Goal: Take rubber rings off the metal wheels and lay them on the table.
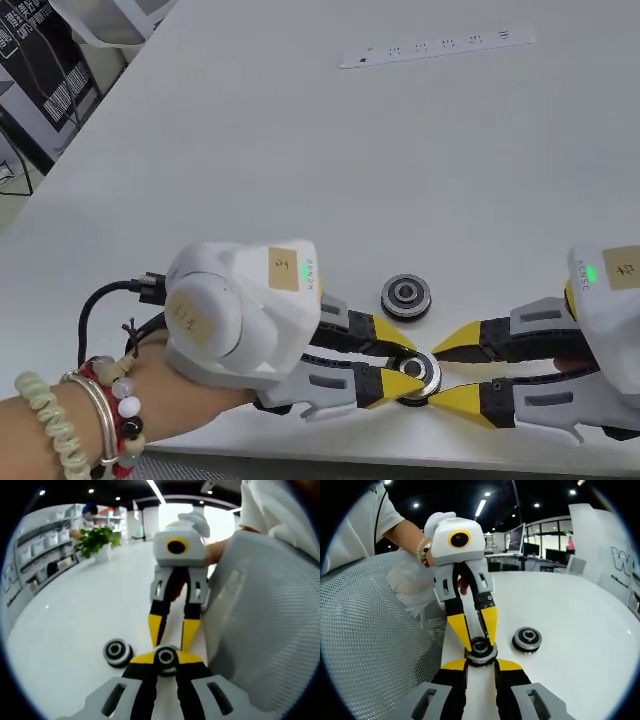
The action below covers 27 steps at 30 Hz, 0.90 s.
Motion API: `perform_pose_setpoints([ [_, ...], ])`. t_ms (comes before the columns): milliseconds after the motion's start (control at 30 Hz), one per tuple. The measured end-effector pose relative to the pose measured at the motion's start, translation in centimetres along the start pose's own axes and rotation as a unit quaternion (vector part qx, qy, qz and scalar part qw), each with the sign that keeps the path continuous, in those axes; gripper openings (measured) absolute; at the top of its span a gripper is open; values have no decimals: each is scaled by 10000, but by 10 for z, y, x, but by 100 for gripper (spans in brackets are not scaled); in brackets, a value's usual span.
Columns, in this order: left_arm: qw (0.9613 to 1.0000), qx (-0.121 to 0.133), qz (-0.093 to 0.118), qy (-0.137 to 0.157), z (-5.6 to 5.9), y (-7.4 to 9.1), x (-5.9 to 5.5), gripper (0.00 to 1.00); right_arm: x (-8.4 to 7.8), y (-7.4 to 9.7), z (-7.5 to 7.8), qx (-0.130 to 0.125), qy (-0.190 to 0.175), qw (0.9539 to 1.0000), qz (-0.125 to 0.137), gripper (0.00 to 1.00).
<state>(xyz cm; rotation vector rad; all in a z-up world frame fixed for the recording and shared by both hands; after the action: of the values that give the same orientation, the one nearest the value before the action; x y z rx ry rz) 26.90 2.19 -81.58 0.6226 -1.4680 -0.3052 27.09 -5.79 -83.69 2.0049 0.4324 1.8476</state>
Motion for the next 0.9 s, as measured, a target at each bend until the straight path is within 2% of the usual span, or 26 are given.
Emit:
perform_pose_setpoints([
  [133, 10000, -5, 10, -2, -1, -1, 0, 14, 1, -2, 1, -11, 58, 10000, 3, 21],
  [600, 10000, -1, 37, -2, -2, -3, -2, 14, 0, 1, 1, -1, 17, 10000, 2, 17],
  [733, 10000, 9, 45, 6, -2, -3, -3, 14, -3, 2, 2, 5, -11, 10000, -71, 12],
  [800, 10000, 13, 51, 13, -3, -4, -3, 14, -4, 3, 3, -5, -147, 9999, -26, 10],
  [900, 10000, 25, 54, 22, -3, -4, -3, 14, -4, 3, 3, -18, -98, 9999, -35, 9],
])
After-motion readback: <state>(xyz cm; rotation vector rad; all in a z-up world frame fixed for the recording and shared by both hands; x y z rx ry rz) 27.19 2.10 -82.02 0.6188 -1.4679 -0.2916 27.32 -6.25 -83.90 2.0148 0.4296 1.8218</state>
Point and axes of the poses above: the centre of the closed fingertips' face, and the gripper's own axes: y roughly backward along the fingers, z roughly to its right, x roughly out of its top, the point moved 5 cm from there along y, roughly backward along the fingers, and after that the axes turned 3 degrees about z, right-handed, at the moved point
